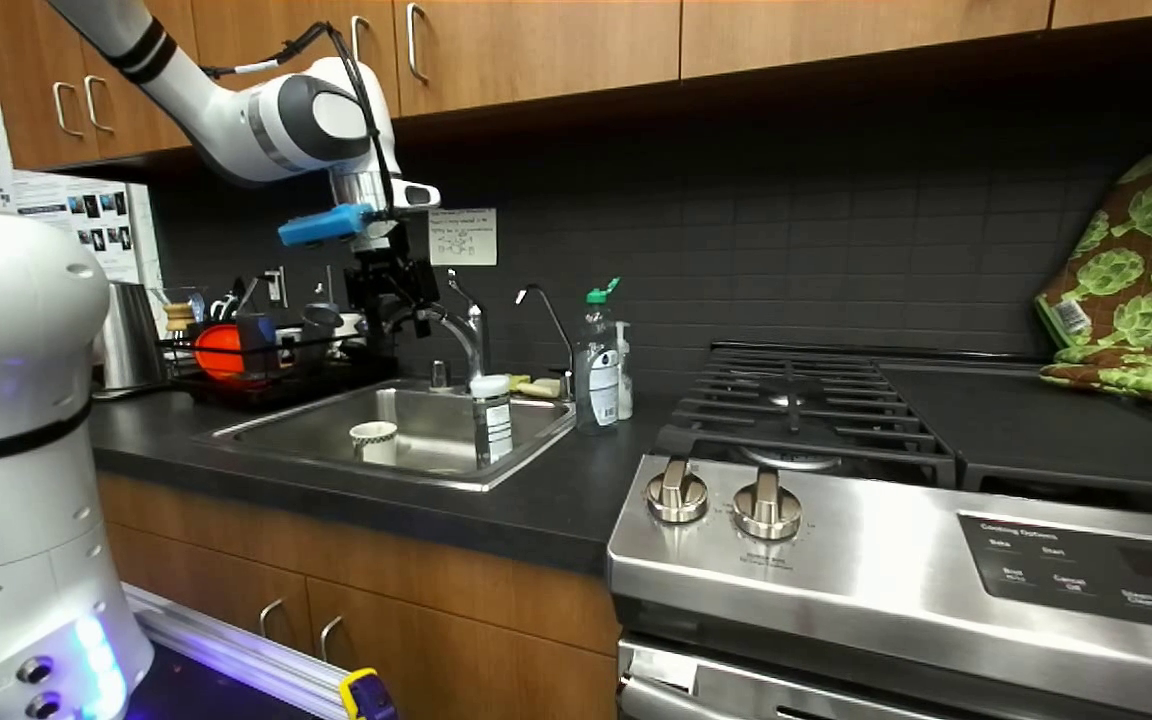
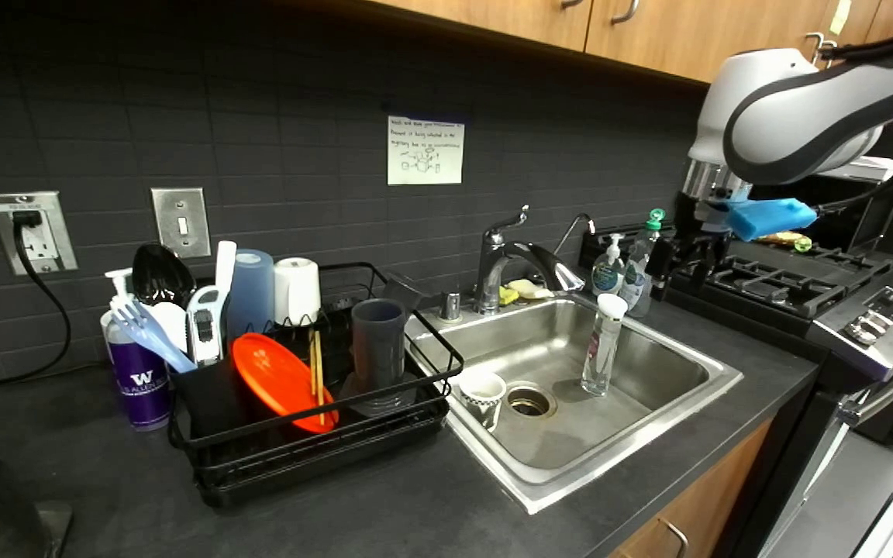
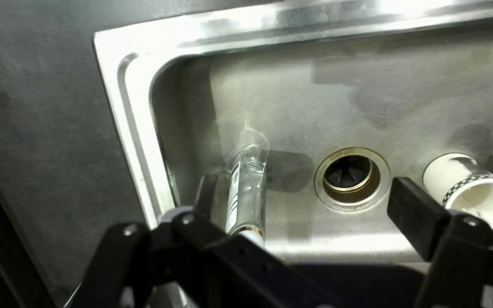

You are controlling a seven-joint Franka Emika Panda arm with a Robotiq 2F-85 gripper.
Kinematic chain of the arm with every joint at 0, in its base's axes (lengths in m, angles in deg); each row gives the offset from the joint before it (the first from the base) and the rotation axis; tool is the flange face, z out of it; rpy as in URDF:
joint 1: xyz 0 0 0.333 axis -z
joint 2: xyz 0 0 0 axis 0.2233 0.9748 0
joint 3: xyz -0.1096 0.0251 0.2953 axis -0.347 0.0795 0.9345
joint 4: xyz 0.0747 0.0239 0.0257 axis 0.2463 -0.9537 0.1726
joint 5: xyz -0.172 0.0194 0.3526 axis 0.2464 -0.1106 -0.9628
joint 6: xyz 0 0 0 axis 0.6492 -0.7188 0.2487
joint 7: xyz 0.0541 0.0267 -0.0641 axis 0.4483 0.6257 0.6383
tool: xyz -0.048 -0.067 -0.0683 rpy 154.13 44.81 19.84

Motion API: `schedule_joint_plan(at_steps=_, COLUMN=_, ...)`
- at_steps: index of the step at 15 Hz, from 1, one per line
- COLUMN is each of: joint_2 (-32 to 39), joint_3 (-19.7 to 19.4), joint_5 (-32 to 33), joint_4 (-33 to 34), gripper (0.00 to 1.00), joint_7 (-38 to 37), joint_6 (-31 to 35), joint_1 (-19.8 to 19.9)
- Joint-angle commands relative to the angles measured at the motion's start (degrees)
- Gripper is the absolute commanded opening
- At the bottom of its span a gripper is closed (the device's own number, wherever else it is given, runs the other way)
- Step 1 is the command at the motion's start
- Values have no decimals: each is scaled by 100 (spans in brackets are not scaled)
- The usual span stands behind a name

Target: Put the bottle in the sink

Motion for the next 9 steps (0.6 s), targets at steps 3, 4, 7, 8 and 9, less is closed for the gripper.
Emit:
schedule_joint_plan(at_steps=3, joint_2=-584, joint_3=26, joint_5=-124, joint_4=-254, gripper=100, joint_7=237, joint_6=-344, joint_1=1)
schedule_joint_plan(at_steps=4, joint_2=-646, joint_3=29, joint_5=-123, joint_4=-288, gripper=100, joint_7=242, joint_6=-363, joint_1=1)
schedule_joint_plan(at_steps=7, joint_2=-822, joint_3=23, joint_5=-141, joint_4=-354, gripper=100, joint_7=290, joint_6=-467, joint_1=-8)
schedule_joint_plan(at_steps=8, joint_2=-885, joint_3=20, joint_5=-153, joint_4=-377, gripper=100, joint_7=298, joint_6=-507, joint_1=-13)
schedule_joint_plan(at_steps=9, joint_2=-936, joint_3=27, joint_5=-147, joint_4=-396, gripper=100, joint_7=292, joint_6=-545, joint_1=-8)
